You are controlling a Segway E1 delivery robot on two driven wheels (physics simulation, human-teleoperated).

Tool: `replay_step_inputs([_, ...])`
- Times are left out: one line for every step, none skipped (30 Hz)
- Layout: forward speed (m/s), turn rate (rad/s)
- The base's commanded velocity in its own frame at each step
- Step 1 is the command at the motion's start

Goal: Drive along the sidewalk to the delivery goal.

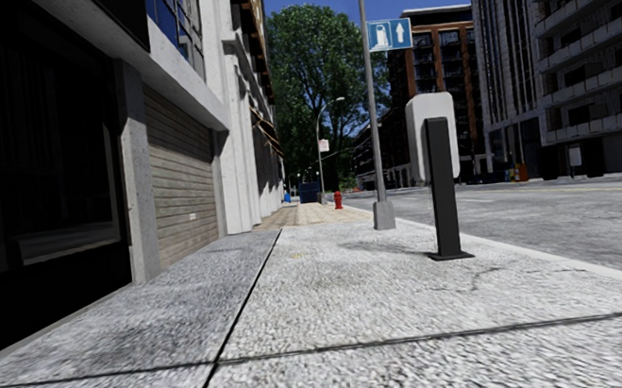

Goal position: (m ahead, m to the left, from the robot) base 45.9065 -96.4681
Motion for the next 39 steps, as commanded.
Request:
replay_step_inputs([2.00, 0.31])
replay_step_inputs([2.00, 0.31])
replay_step_inputs([2.00, 0.31])
replay_step_inputs([2.00, 0.31])
replay_step_inputs([2.00, 0.31])
replay_step_inputs([2.00, 0.31])
replay_step_inputs([2.00, 0.31])
replay_step_inputs([2.00, 0.00])
replay_step_inputs([2.00, 0.00])
replay_step_inputs([2.00, 0.00])
replay_step_inputs([2.00, 0.00])
replay_step_inputs([2.00, 0.00])
replay_step_inputs([2.00, 0.00])
replay_step_inputs([2.00, 0.00])
replay_step_inputs([2.00, 0.00])
replay_step_inputs([2.00, 0.00])
replay_step_inputs([2.00, 0.00])
replay_step_inputs([2.00, 0.00])
replay_step_inputs([2.00, 0.00])
replay_step_inputs([2.00, 0.00])
replay_step_inputs([2.00, 0.00])
replay_step_inputs([2.00, 0.00])
replay_step_inputs([2.00, 0.00])
replay_step_inputs([2.00, 0.00])
replay_step_inputs([2.00, 0.00])
replay_step_inputs([2.00, 0.00])
replay_step_inputs([2.00, 0.00])
replay_step_inputs([2.00, 0.00])
replay_step_inputs([2.00, 0.00])
replay_step_inputs([2.00, 0.00])
replay_step_inputs([2.00, 0.00])
replay_step_inputs([2.00, 0.00])
replay_step_inputs([2.00, 0.00])
replay_step_inputs([2.00, 0.00])
replay_step_inputs([2.00, 0.00])
replay_step_inputs([2.00, 0.00])
replay_step_inputs([2.00, 0.00])
replay_step_inputs([2.00, 0.00])
replay_step_inputs([2.00, 0.00])
